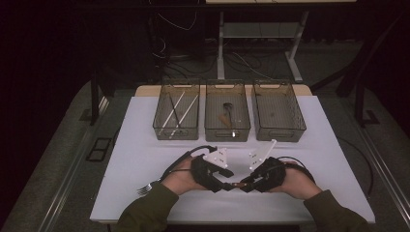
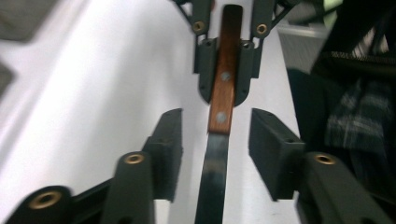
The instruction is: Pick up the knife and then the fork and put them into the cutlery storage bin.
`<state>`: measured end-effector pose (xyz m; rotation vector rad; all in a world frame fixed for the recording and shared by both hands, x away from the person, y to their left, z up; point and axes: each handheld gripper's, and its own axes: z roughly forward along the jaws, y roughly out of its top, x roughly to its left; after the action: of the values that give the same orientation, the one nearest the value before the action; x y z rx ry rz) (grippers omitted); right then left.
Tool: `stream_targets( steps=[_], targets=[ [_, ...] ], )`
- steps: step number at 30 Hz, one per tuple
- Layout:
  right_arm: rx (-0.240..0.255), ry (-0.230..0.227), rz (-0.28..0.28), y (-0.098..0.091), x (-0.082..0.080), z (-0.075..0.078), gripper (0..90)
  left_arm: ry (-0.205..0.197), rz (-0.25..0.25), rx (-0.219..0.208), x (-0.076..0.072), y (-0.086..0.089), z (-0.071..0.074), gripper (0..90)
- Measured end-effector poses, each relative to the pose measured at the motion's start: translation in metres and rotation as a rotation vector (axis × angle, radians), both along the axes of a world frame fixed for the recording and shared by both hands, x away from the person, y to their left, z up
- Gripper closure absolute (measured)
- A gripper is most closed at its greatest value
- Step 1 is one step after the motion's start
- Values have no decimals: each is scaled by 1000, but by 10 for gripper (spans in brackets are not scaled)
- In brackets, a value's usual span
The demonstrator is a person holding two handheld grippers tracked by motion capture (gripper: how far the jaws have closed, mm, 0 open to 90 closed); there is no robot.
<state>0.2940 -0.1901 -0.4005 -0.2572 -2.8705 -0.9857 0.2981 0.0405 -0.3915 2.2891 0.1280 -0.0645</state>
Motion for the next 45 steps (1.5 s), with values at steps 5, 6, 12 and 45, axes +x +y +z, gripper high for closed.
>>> stream_targets(
  steps=[5, 6, 12, 45],
  targets=[
    [18, -7, -56, -13, 5, 4, 759, 14, 134, -78, 4, 25, 1, 381],
    [20, -10, -69, -16, 7, 4, 759, 14, 157, -83, 5, 30, 0, 366],
    [36, -32, -159, -34, 15, 7, 758, 1, 279, -104, 4, 54, -7, 288],
    [232, -111, -607, -115, 60, 61, 758, -64, 480, -91, -19, 103, -42, 0]
  ],
)
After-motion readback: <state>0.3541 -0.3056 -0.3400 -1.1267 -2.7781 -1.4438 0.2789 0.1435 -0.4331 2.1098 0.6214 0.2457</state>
